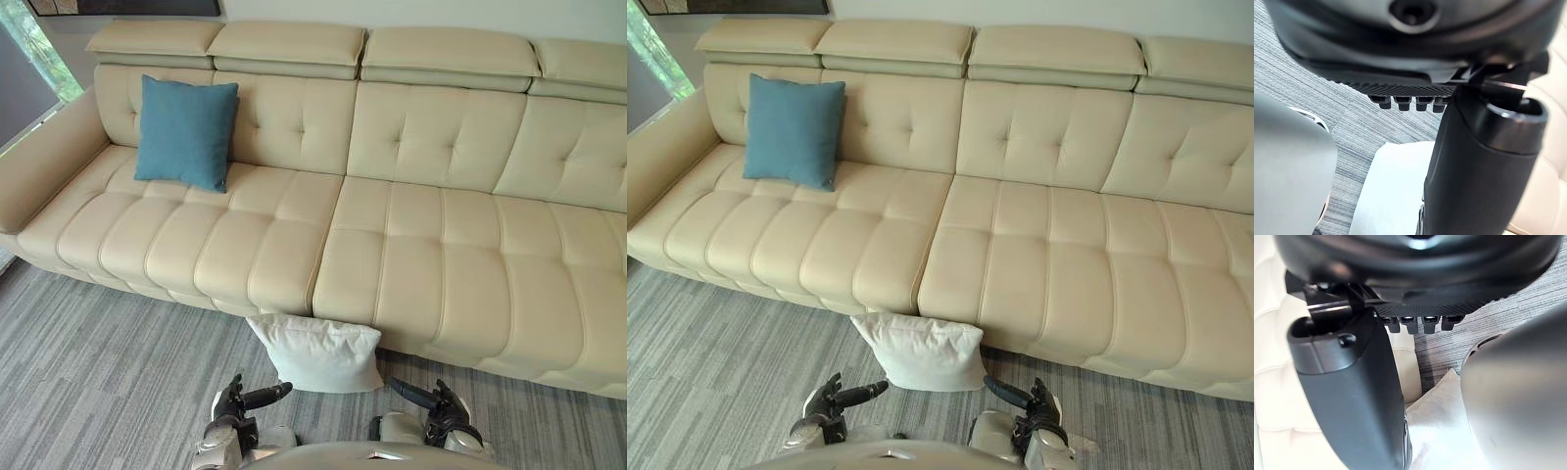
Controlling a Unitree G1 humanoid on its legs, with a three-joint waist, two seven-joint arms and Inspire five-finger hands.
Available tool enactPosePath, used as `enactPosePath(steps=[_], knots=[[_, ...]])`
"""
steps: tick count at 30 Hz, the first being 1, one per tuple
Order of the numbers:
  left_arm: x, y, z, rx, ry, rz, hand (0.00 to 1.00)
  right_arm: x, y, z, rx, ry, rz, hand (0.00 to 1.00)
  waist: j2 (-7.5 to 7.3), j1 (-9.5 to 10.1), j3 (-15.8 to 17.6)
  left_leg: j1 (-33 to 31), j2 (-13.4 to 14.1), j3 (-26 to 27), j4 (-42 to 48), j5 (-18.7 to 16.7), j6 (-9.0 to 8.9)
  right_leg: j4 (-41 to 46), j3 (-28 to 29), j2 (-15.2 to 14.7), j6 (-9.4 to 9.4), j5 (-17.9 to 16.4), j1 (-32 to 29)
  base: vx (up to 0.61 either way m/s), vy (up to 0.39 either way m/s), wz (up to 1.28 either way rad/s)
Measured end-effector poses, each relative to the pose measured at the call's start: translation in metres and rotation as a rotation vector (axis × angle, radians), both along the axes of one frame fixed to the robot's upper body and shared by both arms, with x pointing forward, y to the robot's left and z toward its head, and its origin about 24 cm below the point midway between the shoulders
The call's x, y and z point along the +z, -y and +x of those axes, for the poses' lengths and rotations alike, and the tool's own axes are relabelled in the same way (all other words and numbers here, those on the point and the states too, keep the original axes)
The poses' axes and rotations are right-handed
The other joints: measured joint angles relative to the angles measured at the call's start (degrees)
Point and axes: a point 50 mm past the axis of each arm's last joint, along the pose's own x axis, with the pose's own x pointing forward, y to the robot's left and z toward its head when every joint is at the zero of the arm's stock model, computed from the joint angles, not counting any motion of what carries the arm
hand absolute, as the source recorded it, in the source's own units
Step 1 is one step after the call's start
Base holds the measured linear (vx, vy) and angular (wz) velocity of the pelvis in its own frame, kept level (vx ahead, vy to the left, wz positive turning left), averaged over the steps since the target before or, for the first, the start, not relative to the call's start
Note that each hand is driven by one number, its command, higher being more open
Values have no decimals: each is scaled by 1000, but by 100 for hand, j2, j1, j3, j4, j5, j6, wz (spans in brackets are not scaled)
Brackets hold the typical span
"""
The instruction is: Pick up cushions and gather them together orderly.
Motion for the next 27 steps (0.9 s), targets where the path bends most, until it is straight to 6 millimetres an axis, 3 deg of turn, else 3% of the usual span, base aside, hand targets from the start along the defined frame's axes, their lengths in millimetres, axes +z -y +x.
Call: enactPosePath(steps=[3, 5, 7, 9, 12, 14, 16, 18, 20, 23, 27], knots=[[8, -6, 16, 23, 54, 27, 100, 4, 1, 12, 2, 29, -14, 100, -53, 16, 229, -690, 169, -77, 916, -326, -10, 429, -23, 15, -69, -111, -455, -173, -115, 8], [18, -8, 41, 50, 130, 40, 100, 11, 1, 32, 5, 80, -22, 100, -71, 26, 532, -1515, 331, -224, 1860, -605, -15, 1000, -63, 7, -147, -233, -1093, -169, -93, 16], [37, -12, 77, 47, 234, 69, 100, 23, -3, 59, 19, 157, -28, 100, -202, 46, 920, -2489, 490, -382, 2703, -808, -3, 1553, -119, 19, -210, -340, -1896, -241, -116, 11], [48, -13, 95, 51, 290, 70, 100, 30, -4, 74, 28, 198, -32, 100, -244, 63, 1137, -2890, 552, -451, 3008, -871, -1, 1737, -147, 45, -227, -352, -2233, -163, -58, 2], [82, -15, 139, 48, 443, 88, 100, 53, -4, 109, 22, 310, -53, 100, -314, 57, 1493, -3807, 635, -599, 3542, -876, 23, 2152, -221, -7, -292, -343, -3024, -166, -39, 10], [127, -24, 180, 67, 610, 126, 100, 91, -1, 153, 11, 467, -83, 100, -301, 50, 1691, -4721, 666, -718, 3980, -851, 43, 2518, -257, -49, -448, -299, -3869, -143, -20, 12], [146, -31, 194, 78, 670, 155, 100, 112, -1, 173, 9, 550, -101, 100, -297, 16, 1750, -5054, 657, -762, 4090, -809, 54, 2634, -275, -81, -500, -271, -4184, -96, -4, 7], [183, -40, 217, 118, 785, 187, 100, 156, -5, 207, 8, 707, -118, 100, -282, -6, 1816, -5595, 652, -846, 4226, -721, 38, 2765, -339, -119, -572, -228, -4682, -120, 13, 14], [208, -42, 231, 128, 854, 209, 100, 189, -12, 227, 25, 811, -133, 100, -281, -13, 1819, -5911, 648, -903, 4290, -668, 15, 2840, -378, -132, -602, -211, -4974, -105, 22, 10], [240, -37, 248, 121, 941, 226, 100, 236, -30, 252, 49, 958, -123, 100, -280, -21, 1830, -6294, 656, -965, 4334, -592, -17, 2883, -418, -125, -658, -163, -5331, -57, 28, 5], [273, -24, 264, 77, 1025, 260, 100, 256, -47, 256, 19, 1028, -109, 100, -275, -128, 1842, -6702, 642, -1062, 4423, -556, -13, 2934, -491, -151, -653, -137, -5664, -26, 52, 5]])
